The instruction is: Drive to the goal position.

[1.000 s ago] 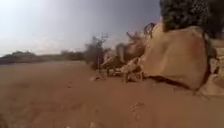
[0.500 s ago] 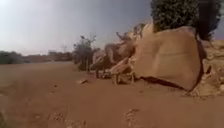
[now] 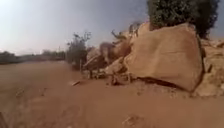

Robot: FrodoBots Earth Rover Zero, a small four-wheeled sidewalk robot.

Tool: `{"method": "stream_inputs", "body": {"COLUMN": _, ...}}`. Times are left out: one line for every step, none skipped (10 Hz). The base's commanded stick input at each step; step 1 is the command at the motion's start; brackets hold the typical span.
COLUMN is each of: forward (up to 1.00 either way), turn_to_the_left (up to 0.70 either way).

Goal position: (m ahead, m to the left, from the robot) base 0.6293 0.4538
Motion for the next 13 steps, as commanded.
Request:
{"method": "stream_inputs", "body": {"forward": 0.45, "turn_to_the_left": 0.27}}
{"method": "stream_inputs", "body": {"forward": 0.45, "turn_to_the_left": 0.27}}
{"method": "stream_inputs", "body": {"forward": 0.45, "turn_to_the_left": 0.27}}
{"method": "stream_inputs", "body": {"forward": 0.45, "turn_to_the_left": 0.27}}
{"method": "stream_inputs", "body": {"forward": 0.45, "turn_to_the_left": 0.27}}
{"method": "stream_inputs", "body": {"forward": 0.45, "turn_to_the_left": 0.27}}
{"method": "stream_inputs", "body": {"forward": 0.45, "turn_to_the_left": 0.27}}
{"method": "stream_inputs", "body": {"forward": 0.45, "turn_to_the_left": 0.27}}
{"method": "stream_inputs", "body": {"forward": 0.45, "turn_to_the_left": 0.27}}
{"method": "stream_inputs", "body": {"forward": 0.45, "turn_to_the_left": 0.27}}
{"method": "stream_inputs", "body": {"forward": 0.45, "turn_to_the_left": 0.27}}
{"method": "stream_inputs", "body": {"forward": 0.45, "turn_to_the_left": 0.27}}
{"method": "stream_inputs", "body": {"forward": 0.45, "turn_to_the_left": 0.27}}
